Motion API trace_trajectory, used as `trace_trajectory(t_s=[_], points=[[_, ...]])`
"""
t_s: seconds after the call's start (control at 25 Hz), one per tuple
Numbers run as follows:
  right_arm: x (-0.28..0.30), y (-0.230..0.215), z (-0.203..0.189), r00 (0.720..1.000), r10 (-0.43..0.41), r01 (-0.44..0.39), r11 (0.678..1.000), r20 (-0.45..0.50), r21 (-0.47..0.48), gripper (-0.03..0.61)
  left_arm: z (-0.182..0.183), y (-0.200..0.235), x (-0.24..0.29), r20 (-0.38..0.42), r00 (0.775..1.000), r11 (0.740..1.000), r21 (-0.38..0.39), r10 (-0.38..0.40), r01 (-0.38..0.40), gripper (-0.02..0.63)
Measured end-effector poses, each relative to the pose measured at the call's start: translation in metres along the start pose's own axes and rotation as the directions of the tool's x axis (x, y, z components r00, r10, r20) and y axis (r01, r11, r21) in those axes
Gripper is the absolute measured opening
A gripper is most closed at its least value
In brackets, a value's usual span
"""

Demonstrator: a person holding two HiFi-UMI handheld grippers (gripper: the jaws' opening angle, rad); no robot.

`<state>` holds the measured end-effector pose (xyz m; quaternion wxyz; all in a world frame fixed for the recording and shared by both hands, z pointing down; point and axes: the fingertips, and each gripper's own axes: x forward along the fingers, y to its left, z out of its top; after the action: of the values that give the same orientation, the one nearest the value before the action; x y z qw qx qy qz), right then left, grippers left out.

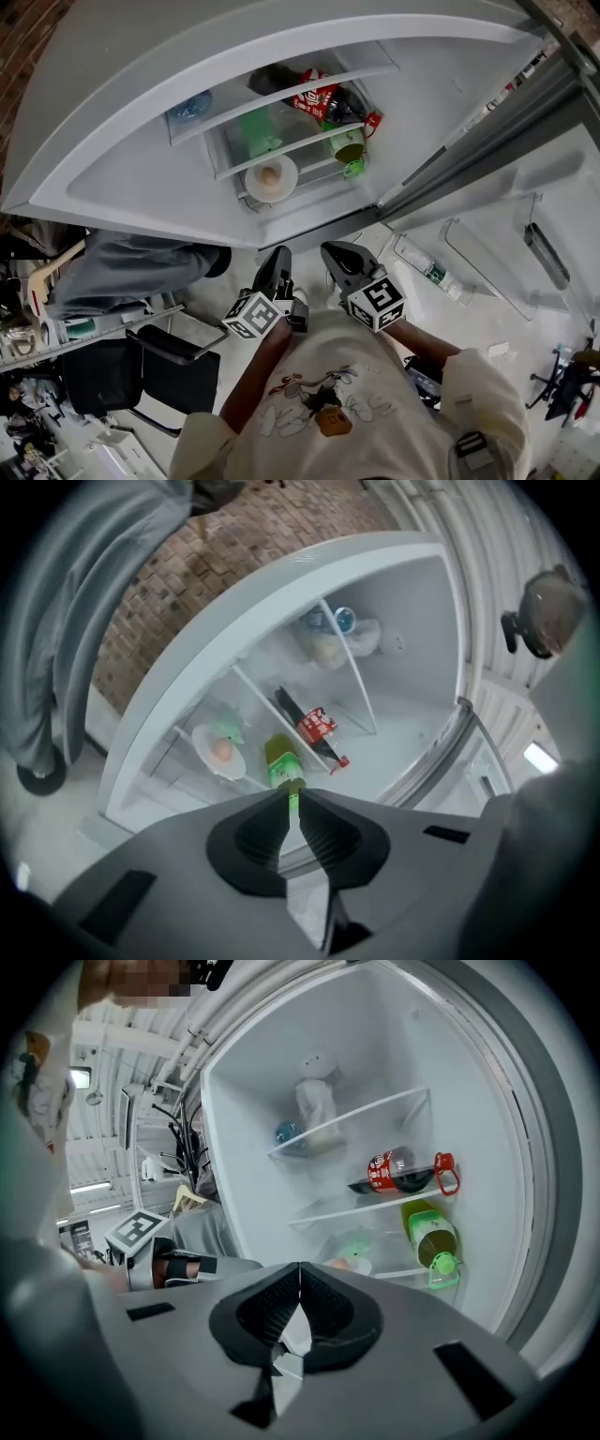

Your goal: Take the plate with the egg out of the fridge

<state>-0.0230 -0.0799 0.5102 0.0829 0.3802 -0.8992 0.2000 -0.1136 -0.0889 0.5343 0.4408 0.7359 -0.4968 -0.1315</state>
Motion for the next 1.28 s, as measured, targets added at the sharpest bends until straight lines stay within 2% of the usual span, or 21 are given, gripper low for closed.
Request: trace_trajectory(t_s=[0.12,0.16,0.28,0.4,0.52,0.64,0.72,0.96,1.28], points=[[0.002,-0.003,0.001,1.000,0.001,-0.001,1.000,0.001,-0.022,0.008,-0.005,0.013,0.000,0.018,1.000,0.989,-0.149,-0.001,0.004,0.028],[0.003,-0.004,0.001,1.000,0.000,0.000,1.000,0.002,-0.027,0.008,-0.006,0.016,-0.001,0.028,1.000,0.983,-0.184,-0.005,0.010,0.051],[0.006,-0.007,0.002,1.000,0.001,-0.001,1.000,0.007,-0.031,0.008,-0.006,0.025,0.000,0.065,0.998,0.960,-0.280,-0.009,0.027,0.055],[0.009,-0.010,0.004,1.000,0.000,0.000,0.999,0.012,-0.032,0.008,-0.010,0.032,0.004,0.093,0.996,0.937,-0.348,-0.005,0.037,0.055],[0.012,-0.014,0.004,1.000,-0.002,0.002,1.000,0.010,-0.026,0.008,-0.012,0.033,0.011,0.129,0.991,0.905,-0.416,-0.032,0.083,0.055],[0.017,-0.014,0.003,1.000,0.009,-0.009,1.000,0.005,-0.021,0.008,-0.011,0.042,0.013,0.153,0.988,0.888,-0.454,0.000,0.070,0.055],[0.020,-0.014,0.002,1.000,0.024,-0.024,1.000,0.004,-0.004,0.008,-0.010,0.048,0.016,0.187,0.982,0.856,-0.511,0.022,0.078,0.055],[0.029,-0.015,-0.002,0.999,0.035,-0.035,0.999,-0.006,0.010,0.008,-0.009,0.068,0.023,0.238,0.965,0.835,-0.549,0.109,0.042,0.054],[0.040,-0.011,-0.008,0.997,0.065,-0.066,0.998,-0.031,-0.011,0.008,-0.013,0.079,0.039,0.248,0.958,0.825,-0.564,0.146,0.020,0.054]])
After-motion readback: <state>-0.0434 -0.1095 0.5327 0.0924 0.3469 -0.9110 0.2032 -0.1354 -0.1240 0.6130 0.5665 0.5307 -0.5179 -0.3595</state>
